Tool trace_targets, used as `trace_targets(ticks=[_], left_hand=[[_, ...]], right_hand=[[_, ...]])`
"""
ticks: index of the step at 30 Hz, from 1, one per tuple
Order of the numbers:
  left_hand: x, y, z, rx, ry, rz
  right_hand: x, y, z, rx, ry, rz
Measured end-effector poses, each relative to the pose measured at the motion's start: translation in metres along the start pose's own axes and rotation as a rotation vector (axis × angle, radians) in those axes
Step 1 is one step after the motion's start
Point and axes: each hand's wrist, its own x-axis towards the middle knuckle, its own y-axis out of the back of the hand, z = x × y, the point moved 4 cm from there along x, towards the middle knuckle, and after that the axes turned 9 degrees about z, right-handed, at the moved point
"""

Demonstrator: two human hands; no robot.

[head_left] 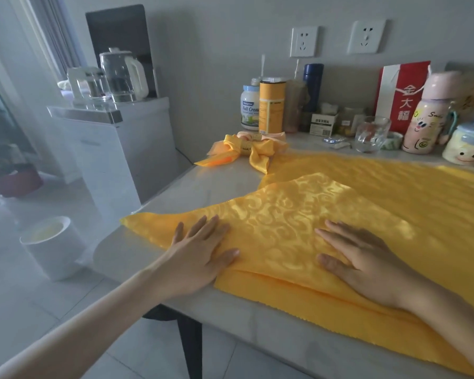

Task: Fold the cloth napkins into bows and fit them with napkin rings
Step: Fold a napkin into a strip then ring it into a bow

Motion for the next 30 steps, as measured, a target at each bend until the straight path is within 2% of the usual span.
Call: trace_targets(ticks=[4,10,14,18,19,21,23,25,28,30], left_hand=[[0.011,-0.002,-0.004,0.024,0.013,-0.046],[0.013,-0.002,-0.035,0.005,0.036,-0.025],[0.006,0.007,-0.078,0.048,0.179,-0.022],[-0.005,0.017,-0.133,0.057,0.429,-0.005],[-0.006,0.022,-0.144,0.096,0.497,0.025],[-0.007,0.041,-0.147,0.272,0.554,0.202],[0.000,0.058,-0.115,0.319,0.452,0.396],[0.011,0.063,-0.057,0.160,0.237,0.439],[0.023,0.047,0.042,-0.055,-0.129,0.269],[0.033,0.029,0.085,-0.124,-0.261,0.159]], right_hand=[[0.002,-0.001,0.004,0.015,0.011,0.032],[0.002,-0.002,0.004,0.011,0.013,0.030],[0.003,-0.002,0.004,0.008,0.013,0.035],[0.003,-0.002,0.004,0.004,0.010,0.038],[0.003,-0.002,0.003,0.005,0.009,0.041],[0.003,-0.003,0.002,0.005,0.010,0.042],[0.001,-0.003,0.003,0.004,0.001,0.051],[-0.001,-0.002,0.001,0.000,-0.015,0.040],[-0.001,0.000,-0.002,-0.009,-0.032,0.040],[-0.002,0.002,-0.002,-0.038,-0.033,0.062]])
